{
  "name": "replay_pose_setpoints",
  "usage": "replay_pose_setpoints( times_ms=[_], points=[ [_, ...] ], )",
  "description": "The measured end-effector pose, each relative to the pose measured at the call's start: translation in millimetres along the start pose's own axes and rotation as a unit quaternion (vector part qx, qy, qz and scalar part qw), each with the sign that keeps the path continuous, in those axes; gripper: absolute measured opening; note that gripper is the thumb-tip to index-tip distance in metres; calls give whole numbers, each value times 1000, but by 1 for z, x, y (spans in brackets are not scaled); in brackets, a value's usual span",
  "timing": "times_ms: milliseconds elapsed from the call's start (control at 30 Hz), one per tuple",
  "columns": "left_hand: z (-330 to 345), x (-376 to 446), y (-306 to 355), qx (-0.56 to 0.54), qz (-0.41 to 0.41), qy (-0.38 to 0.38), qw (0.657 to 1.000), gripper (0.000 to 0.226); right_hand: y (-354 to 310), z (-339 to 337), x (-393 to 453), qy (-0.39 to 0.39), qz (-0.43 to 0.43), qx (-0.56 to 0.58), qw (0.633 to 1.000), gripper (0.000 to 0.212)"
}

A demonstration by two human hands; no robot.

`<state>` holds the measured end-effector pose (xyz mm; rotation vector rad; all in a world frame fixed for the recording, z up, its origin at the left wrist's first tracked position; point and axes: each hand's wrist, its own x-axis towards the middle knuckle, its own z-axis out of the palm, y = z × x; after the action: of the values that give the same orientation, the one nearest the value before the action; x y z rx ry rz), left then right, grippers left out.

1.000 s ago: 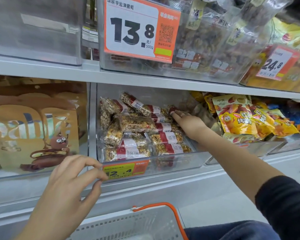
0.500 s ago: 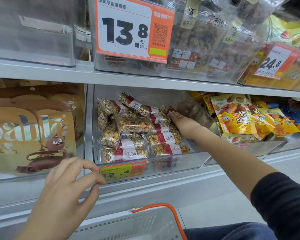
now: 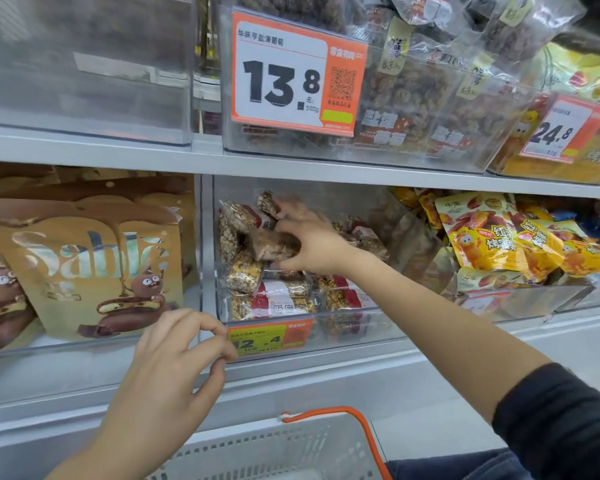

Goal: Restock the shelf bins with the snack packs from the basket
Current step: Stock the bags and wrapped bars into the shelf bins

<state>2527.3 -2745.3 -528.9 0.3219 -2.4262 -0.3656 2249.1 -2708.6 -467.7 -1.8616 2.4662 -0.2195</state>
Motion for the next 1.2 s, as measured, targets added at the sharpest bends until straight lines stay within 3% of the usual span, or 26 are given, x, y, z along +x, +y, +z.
replay_pose_setpoints(
  times_ms=[167, 400, 567, 667, 733, 800, 933, 1033, 1133, 1200],
  points=[
    [2, -2, -4, -3, 5, -13, 1000, 17, 12, 3, 30, 36, 114, 85, 989, 78],
    [-2, 1, -4, -18, 16, -16, 1000, 15, 5, -6, 17, 153, 170, -29, 973, 78],
    [-10, 3, 20, -102, -20, 46, 993, 16, -41, -20, -74, 243, 144, 118, 952, 63],
    [-17, -1, 49, -210, -65, 15, 975, 36, -96, -21, -136, 294, 81, 254, 918, 65],
    [-16, -6, 70, -308, -101, -56, 944, 62, -128, -17, -164, 297, 77, 367, 878, 60],
    [-12, -12, 83, -428, -152, -112, 884, 77, -146, -6, -179, 266, 122, 495, 818, 52],
    [-15, -12, 87, -587, -285, -81, 753, 98, -155, 10, -193, 114, 193, 688, 691, 56],
    [-24, -13, 87, -577, -340, -61, 740, 67, -166, 17, -198, 88, 188, 747, 632, 44],
    [-26, -13, 83, -584, -392, -44, 709, 52, -169, 20, -202, 121, 191, 795, 562, 51],
    [-30, -14, 80, -618, -419, -65, 663, 47, -166, 20, -205, 142, 236, 780, 562, 50]
  ],
)
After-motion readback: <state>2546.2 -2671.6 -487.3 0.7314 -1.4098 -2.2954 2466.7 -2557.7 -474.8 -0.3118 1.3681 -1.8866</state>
